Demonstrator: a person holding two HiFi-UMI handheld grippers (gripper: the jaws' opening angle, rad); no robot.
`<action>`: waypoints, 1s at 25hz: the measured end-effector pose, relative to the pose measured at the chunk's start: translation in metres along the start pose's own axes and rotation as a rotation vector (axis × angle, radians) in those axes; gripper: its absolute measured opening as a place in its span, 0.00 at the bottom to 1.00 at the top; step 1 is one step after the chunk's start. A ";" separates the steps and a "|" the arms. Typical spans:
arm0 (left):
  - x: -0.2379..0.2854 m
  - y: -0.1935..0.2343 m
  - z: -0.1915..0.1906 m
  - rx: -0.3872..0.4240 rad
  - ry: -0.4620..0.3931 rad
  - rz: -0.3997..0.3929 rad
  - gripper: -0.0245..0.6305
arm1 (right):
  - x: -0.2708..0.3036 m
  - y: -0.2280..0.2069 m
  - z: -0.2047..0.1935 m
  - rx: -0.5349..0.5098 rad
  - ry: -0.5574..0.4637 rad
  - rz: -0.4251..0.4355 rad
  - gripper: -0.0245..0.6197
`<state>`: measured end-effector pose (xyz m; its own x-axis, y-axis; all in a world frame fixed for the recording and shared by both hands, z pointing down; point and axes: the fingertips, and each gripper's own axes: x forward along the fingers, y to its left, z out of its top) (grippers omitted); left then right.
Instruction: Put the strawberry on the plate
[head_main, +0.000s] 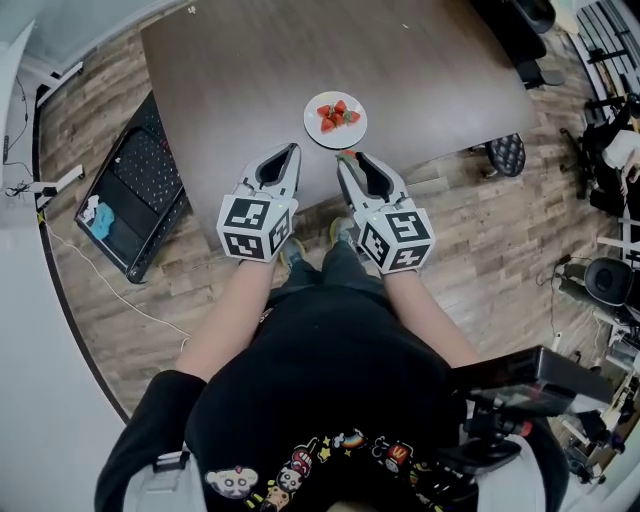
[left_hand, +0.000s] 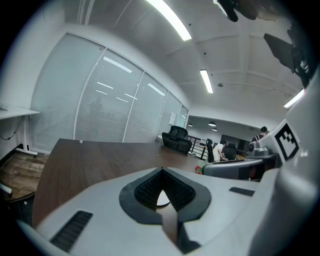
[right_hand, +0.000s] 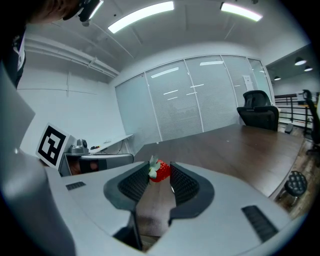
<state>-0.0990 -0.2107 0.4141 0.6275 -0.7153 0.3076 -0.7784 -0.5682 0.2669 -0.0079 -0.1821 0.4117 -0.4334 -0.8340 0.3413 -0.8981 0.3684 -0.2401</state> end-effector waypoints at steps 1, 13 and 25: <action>0.002 0.001 0.001 0.000 0.000 0.007 0.02 | 0.002 -0.005 -0.001 0.002 0.006 0.001 0.25; 0.038 0.004 -0.010 -0.024 0.042 0.102 0.02 | 0.031 -0.049 -0.017 0.003 0.073 0.083 0.25; 0.059 0.005 -0.032 -0.057 0.095 0.160 0.02 | 0.066 -0.071 -0.045 0.001 0.157 0.155 0.25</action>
<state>-0.0654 -0.2430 0.4625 0.4970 -0.7514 0.4340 -0.8677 -0.4246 0.2585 0.0240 -0.2447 0.4926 -0.5725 -0.6931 0.4380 -0.8199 0.4868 -0.3014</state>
